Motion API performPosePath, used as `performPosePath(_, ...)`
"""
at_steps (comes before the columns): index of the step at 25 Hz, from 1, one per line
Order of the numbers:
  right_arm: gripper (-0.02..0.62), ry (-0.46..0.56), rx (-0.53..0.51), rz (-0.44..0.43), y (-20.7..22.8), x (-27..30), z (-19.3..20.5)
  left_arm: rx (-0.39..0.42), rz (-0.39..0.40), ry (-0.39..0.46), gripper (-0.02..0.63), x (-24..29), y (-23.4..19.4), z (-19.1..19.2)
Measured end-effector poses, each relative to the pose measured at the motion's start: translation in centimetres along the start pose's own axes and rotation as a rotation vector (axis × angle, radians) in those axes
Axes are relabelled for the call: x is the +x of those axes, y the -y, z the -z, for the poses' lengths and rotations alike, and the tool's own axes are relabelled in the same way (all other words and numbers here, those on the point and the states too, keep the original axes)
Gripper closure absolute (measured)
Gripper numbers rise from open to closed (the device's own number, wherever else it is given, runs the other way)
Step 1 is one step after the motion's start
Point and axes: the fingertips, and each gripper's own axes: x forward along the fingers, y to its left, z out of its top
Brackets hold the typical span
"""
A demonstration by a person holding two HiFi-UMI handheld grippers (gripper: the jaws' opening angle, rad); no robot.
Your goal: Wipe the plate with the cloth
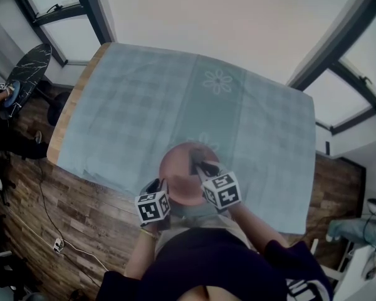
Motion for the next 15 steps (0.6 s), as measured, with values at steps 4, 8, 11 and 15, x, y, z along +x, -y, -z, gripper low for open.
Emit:
performPosePath(4, 0.563, -0.02, -0.003, -0.001, 0.5, 1.3, 0.1, 0.0, -0.009, -0.02, 0.497, 0.7, -0.4, 0.1)
performPosePath(8, 0.563, -0.035, -0.01, 0.004, 1.2, 2.4, 0.0, -0.01, -0.02, -0.038, 0.494, 1.4, -0.8, 0.3)
performPosePath(11, 0.563, -0.052, -0.018, 0.008, 1.5, 3.2, 0.2, -0.024, -0.04, -0.048, 0.494, 1.9, -1.3, 0.5)
performPosePath(15, 0.563, -0.079, -0.034, 0.013, 1.9, 4.4, 0.8, -0.023, -0.05, -0.059, 0.497, 2.4, -1.5, 0.7)
